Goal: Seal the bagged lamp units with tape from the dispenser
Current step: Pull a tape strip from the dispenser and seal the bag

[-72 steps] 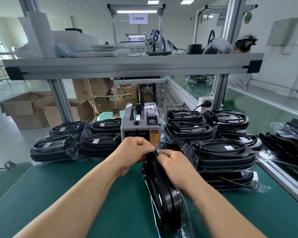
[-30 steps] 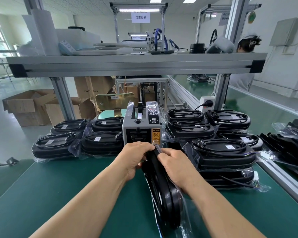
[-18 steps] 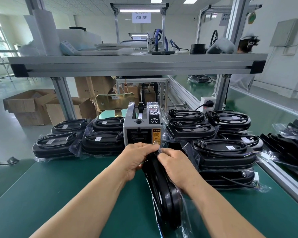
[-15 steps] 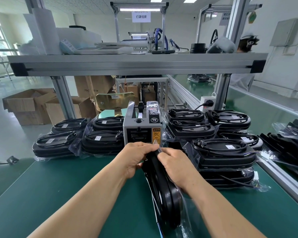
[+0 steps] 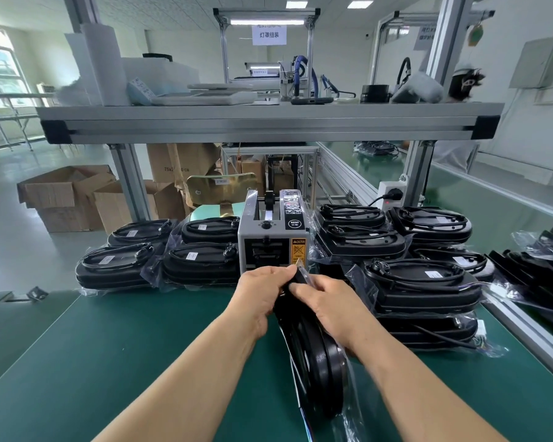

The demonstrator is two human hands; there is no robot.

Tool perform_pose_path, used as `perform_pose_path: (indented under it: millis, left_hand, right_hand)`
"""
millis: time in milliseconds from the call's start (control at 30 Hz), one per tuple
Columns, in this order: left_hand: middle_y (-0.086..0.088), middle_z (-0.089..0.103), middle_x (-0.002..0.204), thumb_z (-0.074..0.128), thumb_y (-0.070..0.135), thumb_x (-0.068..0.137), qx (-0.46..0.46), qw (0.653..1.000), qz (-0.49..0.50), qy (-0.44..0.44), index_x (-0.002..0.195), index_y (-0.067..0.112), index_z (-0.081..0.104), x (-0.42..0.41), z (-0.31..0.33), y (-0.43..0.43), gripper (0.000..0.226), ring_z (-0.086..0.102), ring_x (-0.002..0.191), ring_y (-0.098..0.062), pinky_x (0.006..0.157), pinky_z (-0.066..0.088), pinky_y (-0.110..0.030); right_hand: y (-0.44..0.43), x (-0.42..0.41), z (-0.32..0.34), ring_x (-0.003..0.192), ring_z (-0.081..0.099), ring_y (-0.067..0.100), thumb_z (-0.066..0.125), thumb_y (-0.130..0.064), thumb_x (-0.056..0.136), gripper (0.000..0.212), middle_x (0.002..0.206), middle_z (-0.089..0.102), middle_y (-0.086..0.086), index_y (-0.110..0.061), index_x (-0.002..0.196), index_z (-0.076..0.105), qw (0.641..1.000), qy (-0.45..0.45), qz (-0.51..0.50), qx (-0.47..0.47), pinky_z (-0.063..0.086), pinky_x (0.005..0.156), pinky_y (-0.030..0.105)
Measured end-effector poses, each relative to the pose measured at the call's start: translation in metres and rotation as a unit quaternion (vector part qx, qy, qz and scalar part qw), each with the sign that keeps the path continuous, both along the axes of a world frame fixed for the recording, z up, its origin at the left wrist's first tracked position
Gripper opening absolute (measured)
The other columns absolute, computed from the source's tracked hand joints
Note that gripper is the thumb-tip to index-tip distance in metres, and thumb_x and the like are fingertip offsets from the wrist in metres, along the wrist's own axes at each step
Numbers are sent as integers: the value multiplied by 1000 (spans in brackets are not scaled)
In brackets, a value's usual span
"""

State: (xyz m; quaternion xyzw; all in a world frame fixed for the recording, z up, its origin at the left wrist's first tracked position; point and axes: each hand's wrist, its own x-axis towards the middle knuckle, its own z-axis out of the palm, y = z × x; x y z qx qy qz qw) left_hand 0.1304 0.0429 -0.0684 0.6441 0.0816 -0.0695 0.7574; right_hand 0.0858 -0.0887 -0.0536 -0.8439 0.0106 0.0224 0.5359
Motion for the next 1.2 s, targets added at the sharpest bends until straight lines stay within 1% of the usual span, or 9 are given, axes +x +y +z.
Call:
perform_pose_path:
  millis: [167, 267, 367, 500, 667, 800, 867, 1033, 1200]
  left_hand:
    - [8, 72, 61, 80, 45, 78, 53, 997, 41, 27, 79, 20, 73, -20, 4, -2, 26, 62, 45, 0, 39, 43, -16]
    - [11, 73, 63, 75, 56, 77, 83, 995, 15, 55, 81, 19, 75, -37, 9, 3, 38, 64, 47, 1, 46, 42, -17]
    - [8, 72, 68, 72, 67, 66, 93, 995, -10, -20, 85, 16, 78, -54, 18, 6, 55, 63, 54, -9, 57, 46, -22]
    - [17, 74, 96, 77, 63, 51, 111, 971, 17, -210, 91, 50, 72, -77, 27, 13, 42, 67, 90, 4, 83, 50, -20]
    - [22, 59, 125, 88, 47, 51, 127, 941, -8, -315, 111, 65, 55, -102, 18, 14, 71, 51, 124, 6, 97, 40, -11]
    - [24, 52, 136, 91, 45, 56, 164, 916, -36, -365, 130, 61, 39, -117, 10, 13, 91, 46, 132, 0, 108, 33, -25]
    - [23, 46, 140, 85, 35, 62, 196, 893, -44, -404, 136, 58, 35, -125, 9, 7, 93, 45, 134, -6, 108, 36, -21]
    - [27, 35, 141, 77, 27, 62, 233, 869, -73, -431, 143, 55, 28, -135, 14, -7, 98, 44, 134, -4, 100, 35, -5]
    - [32, 35, 139, 87, 47, 59, 268, 863, -69, -423, 142, 60, 21, -134, 19, -4, 107, 40, 133, 5, 99, 35, -5]
  right_hand:
    - [0, -4, 13, 94, 64, 17, 63, -68, 81, 66, 109, 69, 2, -12, 116, 65, 990, 92, 15, -110, 47, 80, 29]
    - [-3, -14, 18, 70, 64, 10, 67, -56, 83, 47, 82, 69, -1, -10, 92, 67, 990, 80, 30, -113, 49, 64, 24]
    - [-4, -31, 17, 55, 58, 2, 69, -39, 83, 25, 69, 65, -7, -14, 87, 68, 996, -14, 52, -71, 46, 55, 16]
    - [-8, -59, 15, 83, 69, 5, 70, -26, 70, 44, 94, 75, -10, -40, 111, 67, 986, -152, 65, 37, 52, 73, 14]
    - [-11, -92, -5, 123, 61, 11, 73, -7, 75, 67, 130, 67, -8, -41, 131, 59, 961, -150, 106, 208, 51, 97, 23]
    - [-17, -116, 6, 124, 57, 1, 76, -40, 69, 65, 136, 60, -17, -57, 128, 54, 959, -107, 123, 231, 47, 98, 26]
    - [-11, -121, 16, 120, 55, -9, 80, -52, 59, 77, 133, 57, -29, -61, 128, 46, 980, -163, 36, 110, 46, 95, 21]
    - [-1, -128, 30, 102, 45, -27, 75, -20, 86, 28, 117, 56, -27, -37, 89, 54, 946, -283, -117, -107, 33, 83, -5]
    - [-8, -133, 32, 97, 58, -12, 59, -18, 96, 18, 111, 64, -18, -26, 82, 52, 932, -306, -192, -8, 40, 75, 1]
